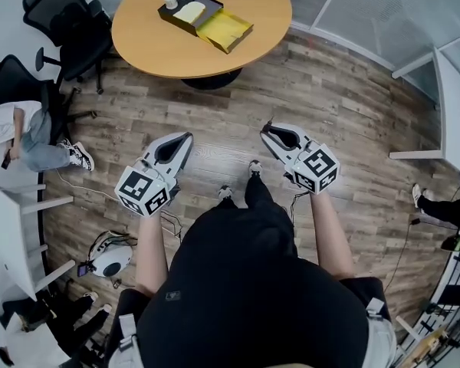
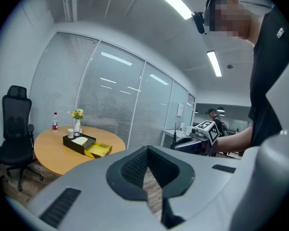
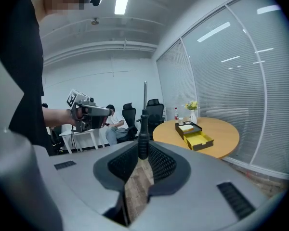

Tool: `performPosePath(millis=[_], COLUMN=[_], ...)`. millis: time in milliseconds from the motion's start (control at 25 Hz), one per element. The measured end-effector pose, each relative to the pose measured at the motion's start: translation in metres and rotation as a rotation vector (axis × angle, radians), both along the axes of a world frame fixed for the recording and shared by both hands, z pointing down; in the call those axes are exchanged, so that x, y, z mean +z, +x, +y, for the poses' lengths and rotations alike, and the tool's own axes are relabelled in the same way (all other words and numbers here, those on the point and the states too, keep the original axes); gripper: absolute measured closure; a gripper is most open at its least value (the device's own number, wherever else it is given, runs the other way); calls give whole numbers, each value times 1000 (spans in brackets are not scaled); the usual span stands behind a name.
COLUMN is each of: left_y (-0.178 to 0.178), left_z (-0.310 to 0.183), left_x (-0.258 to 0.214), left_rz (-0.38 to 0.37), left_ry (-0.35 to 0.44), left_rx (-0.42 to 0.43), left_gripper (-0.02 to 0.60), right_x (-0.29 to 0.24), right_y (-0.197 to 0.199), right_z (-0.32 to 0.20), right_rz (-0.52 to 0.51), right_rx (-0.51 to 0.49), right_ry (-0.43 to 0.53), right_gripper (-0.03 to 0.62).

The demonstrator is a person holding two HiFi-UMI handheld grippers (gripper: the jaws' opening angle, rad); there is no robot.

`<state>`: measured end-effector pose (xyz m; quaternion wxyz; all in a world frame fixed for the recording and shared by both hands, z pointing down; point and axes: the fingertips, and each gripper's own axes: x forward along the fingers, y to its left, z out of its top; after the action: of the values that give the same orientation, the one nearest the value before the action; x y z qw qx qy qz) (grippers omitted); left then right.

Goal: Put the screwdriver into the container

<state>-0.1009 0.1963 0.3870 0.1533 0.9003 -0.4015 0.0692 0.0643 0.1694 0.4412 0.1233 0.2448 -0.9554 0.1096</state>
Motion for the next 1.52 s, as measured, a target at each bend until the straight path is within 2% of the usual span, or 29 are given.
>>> performPosePath(millis=[440, 760, 920, 1520], left_y=[54, 94, 111, 119], left_z=[-52, -73, -81, -108], left_x=[-3, -2, 0, 4], left_rz=[2, 11, 1, 7], left_ry=[11, 31, 31, 22], left_rx=[-36, -107, -112, -128], left_gripper=[578, 578, 578, 578], right_x=[3, 17, 23, 30], right_y=[40, 61, 69, 76], right_z=[-50, -68, -75, -97], right_rz=[15, -3, -8, 17], right_rx=[-71, -139, -162, -210], right_ry=[6, -18, -24, -24], right_gripper=[533, 533, 534, 533])
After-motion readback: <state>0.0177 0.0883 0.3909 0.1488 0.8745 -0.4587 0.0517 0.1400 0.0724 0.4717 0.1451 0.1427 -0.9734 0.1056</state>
